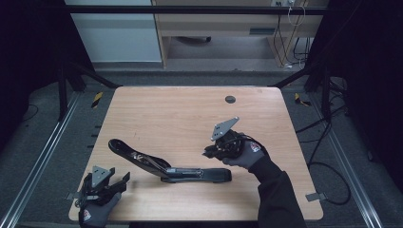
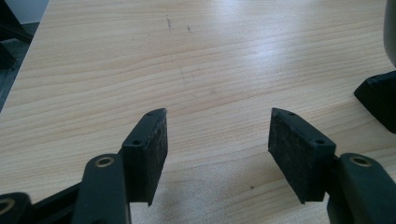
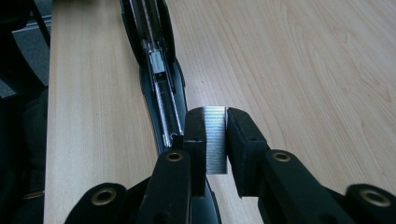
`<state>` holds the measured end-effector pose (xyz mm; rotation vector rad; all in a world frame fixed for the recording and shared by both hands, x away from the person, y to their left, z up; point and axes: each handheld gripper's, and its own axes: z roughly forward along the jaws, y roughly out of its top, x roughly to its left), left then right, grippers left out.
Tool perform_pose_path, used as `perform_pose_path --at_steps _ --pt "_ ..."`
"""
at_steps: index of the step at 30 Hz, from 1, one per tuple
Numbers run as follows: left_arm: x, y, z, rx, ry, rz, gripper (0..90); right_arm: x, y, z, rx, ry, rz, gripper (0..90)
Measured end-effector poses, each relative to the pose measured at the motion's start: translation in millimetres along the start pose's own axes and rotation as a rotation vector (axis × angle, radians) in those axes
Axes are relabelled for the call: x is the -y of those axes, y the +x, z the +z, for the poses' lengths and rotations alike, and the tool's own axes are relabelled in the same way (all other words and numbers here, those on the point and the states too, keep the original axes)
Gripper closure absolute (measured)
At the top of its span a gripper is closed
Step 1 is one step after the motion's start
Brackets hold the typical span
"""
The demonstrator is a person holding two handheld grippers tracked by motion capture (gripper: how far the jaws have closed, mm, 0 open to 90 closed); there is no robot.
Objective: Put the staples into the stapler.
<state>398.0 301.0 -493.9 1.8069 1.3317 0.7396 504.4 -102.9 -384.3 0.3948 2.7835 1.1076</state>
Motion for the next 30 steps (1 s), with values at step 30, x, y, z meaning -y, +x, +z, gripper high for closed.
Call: perform_pose_path --at_steps 30 --pt "0.1 0.1 0.3 0.002 0.002 -0.001 37.1 -8.6 2.9 25.9 -0.078 0.023 -0.072 78.3"
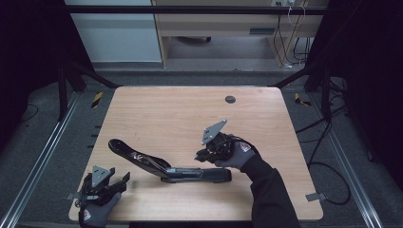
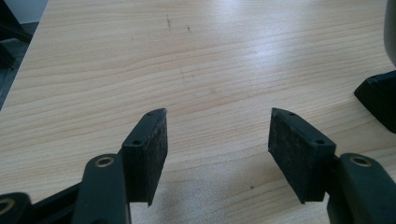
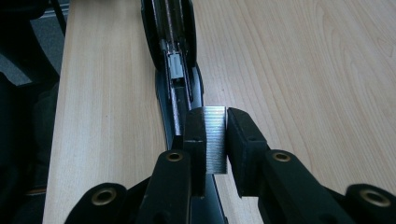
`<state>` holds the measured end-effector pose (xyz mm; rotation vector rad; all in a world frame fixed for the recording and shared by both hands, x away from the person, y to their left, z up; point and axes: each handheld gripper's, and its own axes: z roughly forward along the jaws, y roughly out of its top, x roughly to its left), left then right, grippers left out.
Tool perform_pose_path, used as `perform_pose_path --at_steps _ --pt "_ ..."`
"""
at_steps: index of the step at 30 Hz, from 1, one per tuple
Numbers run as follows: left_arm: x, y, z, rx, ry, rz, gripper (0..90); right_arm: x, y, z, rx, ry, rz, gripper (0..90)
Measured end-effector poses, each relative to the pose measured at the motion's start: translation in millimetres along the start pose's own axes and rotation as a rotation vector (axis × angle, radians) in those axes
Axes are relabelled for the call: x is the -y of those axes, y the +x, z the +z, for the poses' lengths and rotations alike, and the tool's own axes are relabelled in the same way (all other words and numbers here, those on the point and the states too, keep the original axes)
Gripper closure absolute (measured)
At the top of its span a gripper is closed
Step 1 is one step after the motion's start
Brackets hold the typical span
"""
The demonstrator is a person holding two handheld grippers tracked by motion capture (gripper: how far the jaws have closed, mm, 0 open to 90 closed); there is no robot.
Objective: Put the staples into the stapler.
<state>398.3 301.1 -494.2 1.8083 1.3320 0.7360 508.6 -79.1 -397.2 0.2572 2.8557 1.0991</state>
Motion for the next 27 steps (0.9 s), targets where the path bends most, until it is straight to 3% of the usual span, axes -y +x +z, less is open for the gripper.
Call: perform_pose_path --at_steps 27 --pt "0.1 0.0 -0.4 -0.001 -0.002 0.0 37.1 -0.7 5.6 30.4 -0.055 0.069 -0.032 78.3"
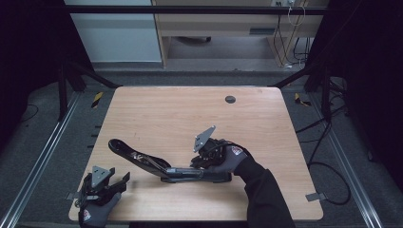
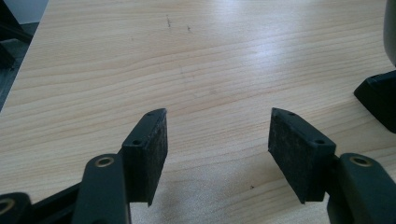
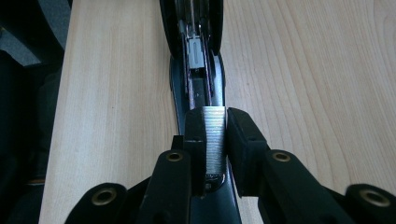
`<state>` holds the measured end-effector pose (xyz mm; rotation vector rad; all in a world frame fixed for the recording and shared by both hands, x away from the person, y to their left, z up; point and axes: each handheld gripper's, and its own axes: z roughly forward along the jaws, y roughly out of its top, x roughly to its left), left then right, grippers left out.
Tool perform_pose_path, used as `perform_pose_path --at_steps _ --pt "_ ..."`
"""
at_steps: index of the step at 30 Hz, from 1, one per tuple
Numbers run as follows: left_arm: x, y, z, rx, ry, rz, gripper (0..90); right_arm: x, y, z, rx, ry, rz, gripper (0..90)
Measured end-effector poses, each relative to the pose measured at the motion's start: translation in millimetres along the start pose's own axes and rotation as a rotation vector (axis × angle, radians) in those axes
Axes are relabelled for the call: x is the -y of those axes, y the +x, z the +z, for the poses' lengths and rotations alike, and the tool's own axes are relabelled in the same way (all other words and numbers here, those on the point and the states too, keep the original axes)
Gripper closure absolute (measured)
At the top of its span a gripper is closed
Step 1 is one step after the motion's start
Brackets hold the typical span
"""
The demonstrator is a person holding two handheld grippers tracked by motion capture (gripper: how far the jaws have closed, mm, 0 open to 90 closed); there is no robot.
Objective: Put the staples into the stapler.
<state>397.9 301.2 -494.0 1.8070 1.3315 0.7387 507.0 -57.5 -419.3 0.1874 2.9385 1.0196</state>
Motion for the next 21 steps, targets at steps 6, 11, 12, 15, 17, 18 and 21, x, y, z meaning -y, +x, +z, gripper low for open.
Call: perform_pose_path --at_steps 6,11,12,15,17,18,21 --pt "0.0 0.0 -0.1 0.001 0.0 0.001 37.1 -0.7 1.2 3.5 -0.008 0.01 -0.002 78.3" --pt "0.0 0.0 -0.3 0.0 -0.002 -0.002 37.1 -1.2 2.1 6.0 -0.014 0.026 -0.014 78.3" --pt "0.0 -0.1 -0.4 0.0 -0.002 -0.002 37.1 -1.3 3.1 6.0 -0.012 0.03 -0.009 78.3" --pt "-0.1 -0.2 -0.4 0.001 -0.002 0.001 37.1 -1.1 3.1 7.2 -0.019 0.034 -0.011 78.3" --pt "-0.1 -0.1 -0.5 0.0 -0.002 0.001 37.1 0.1 3.3 7.8 -0.014 0.037 -0.006 78.3" --pt "-0.1 -0.1 -0.5 0.0 -0.002 0.0 37.1 1.0 2.9 8.2 -0.017 0.035 -0.007 78.3" --pt "-0.1 -0.2 -0.2 0.002 -0.001 0.002 37.1 3.3 2.8 8.3 -0.013 0.033 -0.005 78.3"
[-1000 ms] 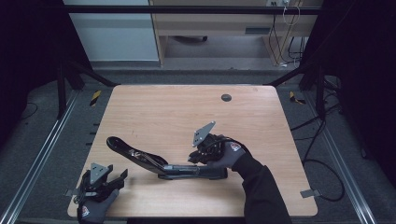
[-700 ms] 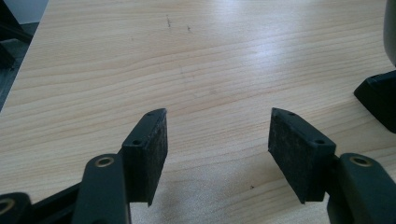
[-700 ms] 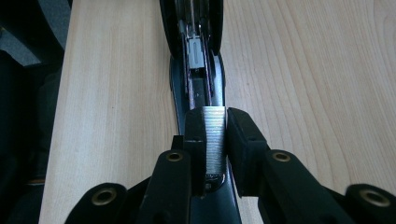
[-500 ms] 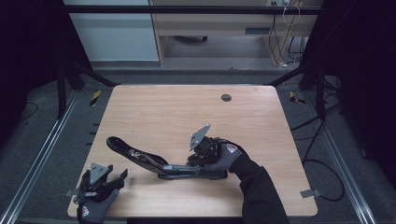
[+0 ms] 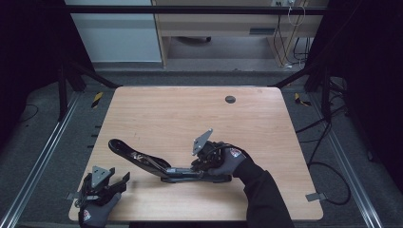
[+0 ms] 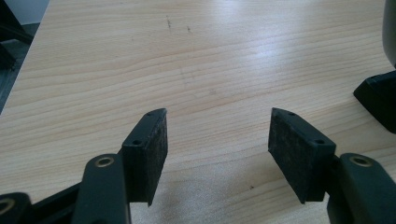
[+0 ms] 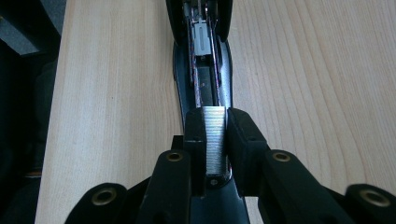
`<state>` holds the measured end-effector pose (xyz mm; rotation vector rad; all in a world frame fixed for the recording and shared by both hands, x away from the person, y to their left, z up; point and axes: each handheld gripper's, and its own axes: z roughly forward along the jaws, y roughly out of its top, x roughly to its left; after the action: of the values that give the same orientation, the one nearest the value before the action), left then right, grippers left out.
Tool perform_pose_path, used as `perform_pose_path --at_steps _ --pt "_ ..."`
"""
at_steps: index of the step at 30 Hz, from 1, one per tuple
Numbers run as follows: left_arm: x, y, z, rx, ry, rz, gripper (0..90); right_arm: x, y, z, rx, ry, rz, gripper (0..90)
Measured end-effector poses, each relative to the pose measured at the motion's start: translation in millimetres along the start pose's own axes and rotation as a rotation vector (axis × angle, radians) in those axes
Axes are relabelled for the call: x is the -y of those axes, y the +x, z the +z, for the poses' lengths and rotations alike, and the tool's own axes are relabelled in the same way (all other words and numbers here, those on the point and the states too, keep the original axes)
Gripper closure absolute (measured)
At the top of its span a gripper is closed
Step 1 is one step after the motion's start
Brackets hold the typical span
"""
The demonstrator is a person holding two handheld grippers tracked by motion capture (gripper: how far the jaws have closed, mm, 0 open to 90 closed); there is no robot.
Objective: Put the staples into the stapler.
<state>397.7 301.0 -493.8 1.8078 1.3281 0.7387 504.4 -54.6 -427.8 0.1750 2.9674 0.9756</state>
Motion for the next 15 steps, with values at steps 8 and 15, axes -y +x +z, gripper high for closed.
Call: perform_pose_path --at_steps 8,15 --pt "0.0 0.1 -0.1 -0.001 0.0 0.0 37.1 -0.1 -0.5 3.2 -0.005 0.011 -0.004 78.3" --pt "0.0 -0.1 0.1 -0.001 0.0 0.001 37.1 0.0 -0.6 4.6 -0.008 0.015 -0.005 78.3"
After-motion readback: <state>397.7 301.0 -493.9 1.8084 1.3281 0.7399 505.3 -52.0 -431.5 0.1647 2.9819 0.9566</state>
